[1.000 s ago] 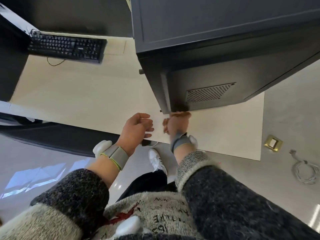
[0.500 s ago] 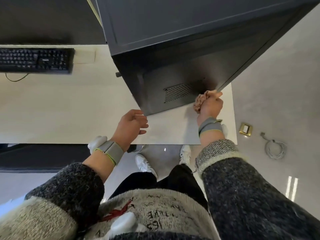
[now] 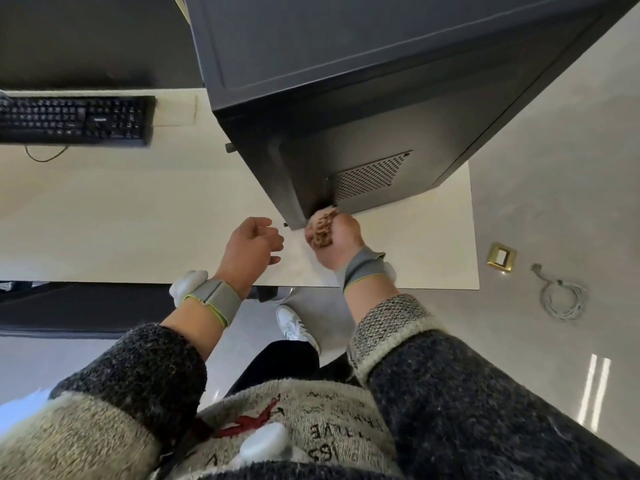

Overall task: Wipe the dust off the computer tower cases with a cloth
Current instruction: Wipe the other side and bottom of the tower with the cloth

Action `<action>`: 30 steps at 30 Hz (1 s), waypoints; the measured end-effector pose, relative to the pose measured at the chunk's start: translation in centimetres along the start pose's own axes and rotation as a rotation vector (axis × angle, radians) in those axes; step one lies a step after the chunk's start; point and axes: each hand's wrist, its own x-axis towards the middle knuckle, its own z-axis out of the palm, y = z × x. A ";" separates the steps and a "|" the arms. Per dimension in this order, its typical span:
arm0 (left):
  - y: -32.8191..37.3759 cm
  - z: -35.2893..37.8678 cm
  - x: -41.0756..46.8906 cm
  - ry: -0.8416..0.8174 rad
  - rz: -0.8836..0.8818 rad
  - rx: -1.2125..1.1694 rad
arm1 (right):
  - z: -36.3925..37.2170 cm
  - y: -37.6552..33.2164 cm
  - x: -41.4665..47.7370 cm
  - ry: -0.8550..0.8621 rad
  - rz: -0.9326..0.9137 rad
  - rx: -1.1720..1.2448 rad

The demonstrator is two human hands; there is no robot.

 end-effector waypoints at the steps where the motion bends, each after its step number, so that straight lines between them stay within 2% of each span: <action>1: -0.1 0.4 0.1 -0.010 -0.002 -0.012 | -0.6 -1.2 0.1 0.024 -0.054 -0.023; 4: -0.2 1.5 -0.1 -0.045 -0.005 -0.034 | -3.6 -7.0 -1.2 0.041 -0.193 0.339; 5: -0.3 1.7 -0.2 -0.053 -0.008 -0.040 | -4.5 -8.8 -1.9 0.035 -0.256 0.393; 7: -0.6 1.9 -0.5 -0.062 -0.020 -0.050 | -4.9 -11.1 -2.8 0.120 -0.366 0.398; 10: -1.0 1.7 -0.8 -0.055 -0.047 -0.058 | -3.4 -9.4 -1.2 0.203 -0.414 0.328; 13: -1.3 0.9 -0.9 -0.023 -0.059 -0.070 | -0.2 -2.7 1.3 0.259 -0.421 -0.065; 16: -1.4 0.1 -0.8 0.016 -0.065 -0.058 | 1.0 2.8 2.3 0.154 -0.243 -0.368; 19: -1.6 0.5 -0.5 0.029 -0.076 -0.075 | -1.8 2.8 1.6 0.001 -0.235 -0.910; 21: -1.8 1.0 -0.4 0.022 -0.084 -0.080 | -5.0 1.0 1.0 0.000 -0.347 -1.102; 23: -1.9 1.9 -0.5 -0.005 -0.096 -0.087 | -8.9 -1.0 1.3 0.160 -0.520 -1.138; 25: -2.1 2.7 -0.7 -0.036 -0.110 -0.095 | -12.5 -3.1 2.8 0.466 -0.686 -1.146; 28: -2.5 2.7 -1.2 -0.070 -0.116 -0.100 | -15.4 -4.3 5.2 0.809 -0.689 -1.154; 30: -2.7 2.0 -1.6 -0.082 -0.114 -0.092 | -15.2 -3.1 6.2 0.901 -0.701 -1.214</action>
